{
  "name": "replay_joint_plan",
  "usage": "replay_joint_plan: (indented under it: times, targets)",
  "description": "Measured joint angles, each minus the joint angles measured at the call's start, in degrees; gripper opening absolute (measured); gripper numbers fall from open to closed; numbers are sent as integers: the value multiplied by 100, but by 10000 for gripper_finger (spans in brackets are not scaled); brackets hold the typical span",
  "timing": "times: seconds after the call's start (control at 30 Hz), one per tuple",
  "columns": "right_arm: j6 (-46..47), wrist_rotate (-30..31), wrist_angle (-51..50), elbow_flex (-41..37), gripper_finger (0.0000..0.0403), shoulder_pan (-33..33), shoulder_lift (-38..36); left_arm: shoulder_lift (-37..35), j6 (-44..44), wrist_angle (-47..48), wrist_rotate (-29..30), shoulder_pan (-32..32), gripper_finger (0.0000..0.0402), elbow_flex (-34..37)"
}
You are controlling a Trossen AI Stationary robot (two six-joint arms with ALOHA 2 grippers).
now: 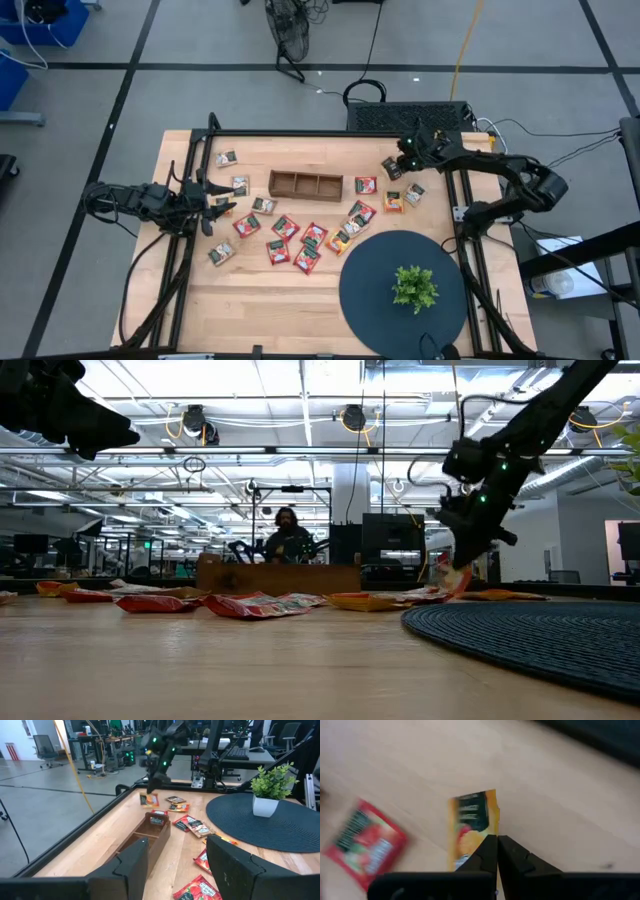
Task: Pick & Place Tea
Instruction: Put the yellow tea bag into the right section wooden organizer
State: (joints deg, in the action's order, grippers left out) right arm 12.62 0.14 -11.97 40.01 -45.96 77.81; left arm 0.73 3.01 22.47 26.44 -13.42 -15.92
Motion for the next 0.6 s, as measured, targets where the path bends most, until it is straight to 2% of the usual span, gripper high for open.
replay_joint_plan:
  times: [0.3,0.6]
  targets:
    - [25,299,893,0,0,854,-768,0,2,1,0,-1,200,2]
    - [-2,302,2674,2,0,2074,-462,0,2,0,-2,-1,200,0]
